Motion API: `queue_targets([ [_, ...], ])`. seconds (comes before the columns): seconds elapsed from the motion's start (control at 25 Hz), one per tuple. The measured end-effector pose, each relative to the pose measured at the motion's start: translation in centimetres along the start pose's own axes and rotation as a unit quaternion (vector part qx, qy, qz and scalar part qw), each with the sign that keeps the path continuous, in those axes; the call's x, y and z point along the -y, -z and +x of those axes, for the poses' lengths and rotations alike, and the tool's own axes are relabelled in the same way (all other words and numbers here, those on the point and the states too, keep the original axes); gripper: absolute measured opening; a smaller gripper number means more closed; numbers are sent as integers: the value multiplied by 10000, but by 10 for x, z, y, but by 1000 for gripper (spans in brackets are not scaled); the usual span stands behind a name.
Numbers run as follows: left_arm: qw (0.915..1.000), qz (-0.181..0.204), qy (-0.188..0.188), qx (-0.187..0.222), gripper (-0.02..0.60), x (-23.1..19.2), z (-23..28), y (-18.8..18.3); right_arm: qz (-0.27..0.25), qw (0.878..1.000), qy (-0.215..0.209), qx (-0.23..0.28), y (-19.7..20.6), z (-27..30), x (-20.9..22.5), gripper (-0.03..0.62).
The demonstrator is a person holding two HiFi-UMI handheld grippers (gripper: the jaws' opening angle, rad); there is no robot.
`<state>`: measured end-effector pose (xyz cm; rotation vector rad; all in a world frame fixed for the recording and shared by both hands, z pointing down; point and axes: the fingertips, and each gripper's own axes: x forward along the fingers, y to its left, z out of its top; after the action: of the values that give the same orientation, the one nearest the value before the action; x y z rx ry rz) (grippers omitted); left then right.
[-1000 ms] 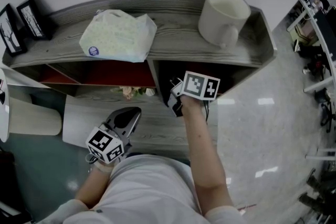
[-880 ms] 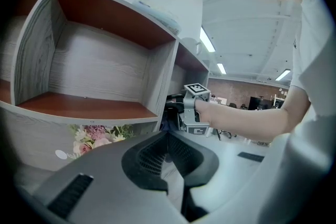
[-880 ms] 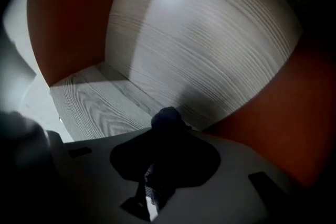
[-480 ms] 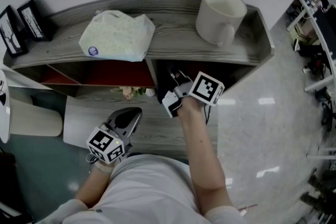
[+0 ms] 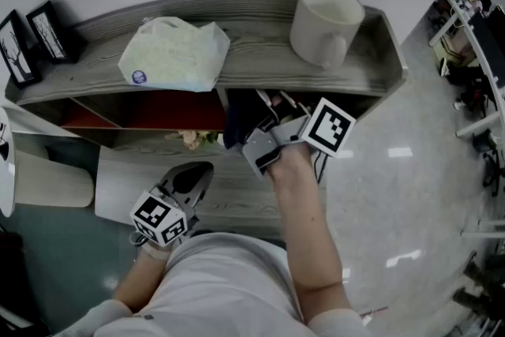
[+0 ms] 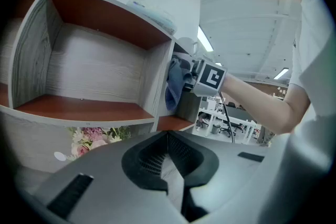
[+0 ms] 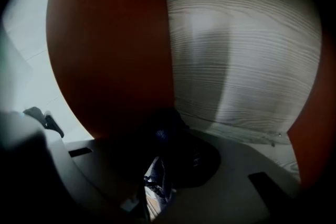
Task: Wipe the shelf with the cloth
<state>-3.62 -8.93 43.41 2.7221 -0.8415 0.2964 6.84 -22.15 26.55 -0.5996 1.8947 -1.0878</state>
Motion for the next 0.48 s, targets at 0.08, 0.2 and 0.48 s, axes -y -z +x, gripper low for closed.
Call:
queue_targets([
  [0.08, 10000, 0, 2, -10, 15, 1, 0, 0, 238, 9996, -67, 121, -1, -1, -2, 81],
  [0.2, 10000, -8, -11, -11, 15, 0, -2, 1, 480, 9984, -181, 238, -3, -4, -1, 81],
  [0.48, 10000, -35, -45, 0, 15, -1, -5, 2, 235, 9993, 41, 285, -4, -2, 16, 83],
])
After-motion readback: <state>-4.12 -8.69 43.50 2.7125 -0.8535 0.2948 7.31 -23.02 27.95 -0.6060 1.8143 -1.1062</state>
